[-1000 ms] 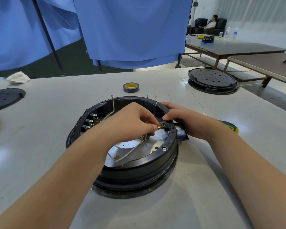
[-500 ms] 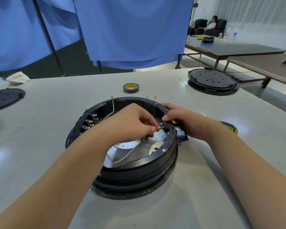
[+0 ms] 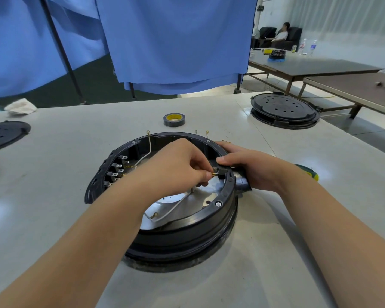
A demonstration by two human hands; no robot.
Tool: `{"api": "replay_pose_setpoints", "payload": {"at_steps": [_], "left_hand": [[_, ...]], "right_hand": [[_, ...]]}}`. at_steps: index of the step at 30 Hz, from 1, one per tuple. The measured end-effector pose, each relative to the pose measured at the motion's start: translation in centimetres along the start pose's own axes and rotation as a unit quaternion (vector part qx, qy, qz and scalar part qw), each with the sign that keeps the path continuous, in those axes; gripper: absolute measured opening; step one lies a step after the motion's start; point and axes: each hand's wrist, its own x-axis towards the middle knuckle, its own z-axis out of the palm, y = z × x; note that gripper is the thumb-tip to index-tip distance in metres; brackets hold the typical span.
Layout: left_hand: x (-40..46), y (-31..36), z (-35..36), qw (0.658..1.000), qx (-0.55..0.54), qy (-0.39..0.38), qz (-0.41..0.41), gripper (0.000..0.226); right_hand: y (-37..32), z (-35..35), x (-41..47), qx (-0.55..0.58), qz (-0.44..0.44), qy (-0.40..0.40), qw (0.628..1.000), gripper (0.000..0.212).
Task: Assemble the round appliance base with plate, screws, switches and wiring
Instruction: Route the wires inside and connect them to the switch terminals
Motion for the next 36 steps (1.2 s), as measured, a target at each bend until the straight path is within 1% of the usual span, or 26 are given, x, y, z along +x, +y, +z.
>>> {"api": "replay_pose_setpoints", "payload": {"at_steps": [4, 10, 16, 19, 20, 21, 22, 23, 24, 25, 26, 27, 28, 29, 31, 32, 33, 34, 36], "left_hand": [[0.0, 0.1, 0.2, 1.0, 0.004, 0.008, -0.001, 0.011], [0.1, 0.4, 0.3, 1.0, 0.016, 0.006, 0.003, 0.013], [0.1, 0.1, 0.3, 1.0, 0.003, 0.002, 0.0, 0.011], [0.0, 0.0, 0.2, 1.0, -0.006, -0.004, -0.001, 0.009], [-0.1, -0.1, 0.0, 1.0, -0.013, -0.006, -0.004, 0.008], [-0.1, -0.1, -0.1, 1.0, -0.019, -0.008, -0.006, 0.007], [-0.1, -0.1, -0.3, 1.0, -0.023, -0.007, -0.007, 0.007], [-0.1, -0.1, -0.5, 1.0, -0.022, -0.001, -0.007, 0.008], [0.0, -0.2, -0.8, 1.0, -0.015, 0.009, -0.007, 0.01], [0.0, -0.2, -1.1, 1.0, -0.003, 0.023, -0.006, 0.011], [0.0, -0.3, -1.5, 0.999, 0.008, 0.04, -0.005, 0.012], [0.0, -0.5, -1.9, 0.998, 0.021, 0.062, -0.003, 0.014], [-0.1, -0.7, -2.5, 0.995, 0.036, 0.089, -0.003, 0.016], [-0.2, -1.1, -3.1, 0.991, 0.054, 0.119, -0.002, 0.016], [-0.3, -2.0, -4.2, 0.978, 0.104, 0.178, -0.007, 0.012], [-0.3, -2.6, -4.7, 0.969, 0.14, 0.203, -0.013, 0.009], [-0.3, -3.2, -5.2, 0.959, 0.177, 0.221, -0.024, 0.012], [-0.2, -3.9, -5.6, 0.952, 0.201, 0.229, -0.037, 0.019], [-0.2, -5.2, -6.3, 0.95, 0.209, 0.219, -0.073, 0.033]], "right_hand": [[-0.1, 0.1, -0.2, 0.009, 0.001, -0.012, 1.0, 0.057], [-0.1, 0.2, -0.1, 0.006, -0.004, -0.005, 1.0, 0.053], [0.0, -0.1, 0.0, -0.018, -0.001, 0.003, 1.0, 0.055], [-0.3, -0.4, 0.0, -0.072, -0.018, 0.028, 0.997, 0.053], [-0.5, -0.6, 0.0, -0.064, -0.034, 0.051, 0.996, 0.051], [-0.7, -0.9, 0.0, -0.032, -0.055, 0.092, 0.994, 0.048], [-0.8, -1.2, 0.0, 0.001, -0.084, 0.144, 0.986, 0.04], [-0.9, -1.6, 0.0, 0.008, -0.12, 0.203, 0.972, 0.03], [-0.9, -1.9, 0.0, -0.025, -0.154, 0.27, 0.95, 0.019], [-0.7, -2.3, -0.1, -0.093, -0.179, 0.334, 0.921, 0.011], [-0.4, -2.6, 0.0, -0.178, -0.198, 0.388, 0.882, 0.007], [-0.1, -2.8, 0.2, -0.262, -0.207, 0.421, 0.843, 0.005], [0.2, -3.0, 0.3, -0.333, -0.206, 0.432, 0.813, 0.005], [0.5, -3.1, 0.5, -0.39, -0.197, 0.427, 0.792, 0.006], [1.2, -3.2, 0.9, -0.476, -0.162, 0.403, 0.765, 0.011], [1.5, -3.2, 1.1, -0.506, -0.14, 0.39, 0.756, 0.015], [1.6, -3.1, 1.2, -0.527, -0.119, 0.374, 0.754, 0.018], [1.7, -2.9, 1.4, -0.54, -0.103, 0.354, 0.756, 0.021], [1.7, -2.4, 1.6, -0.557, -0.08, 0.317, 0.764, 0.026]]}}
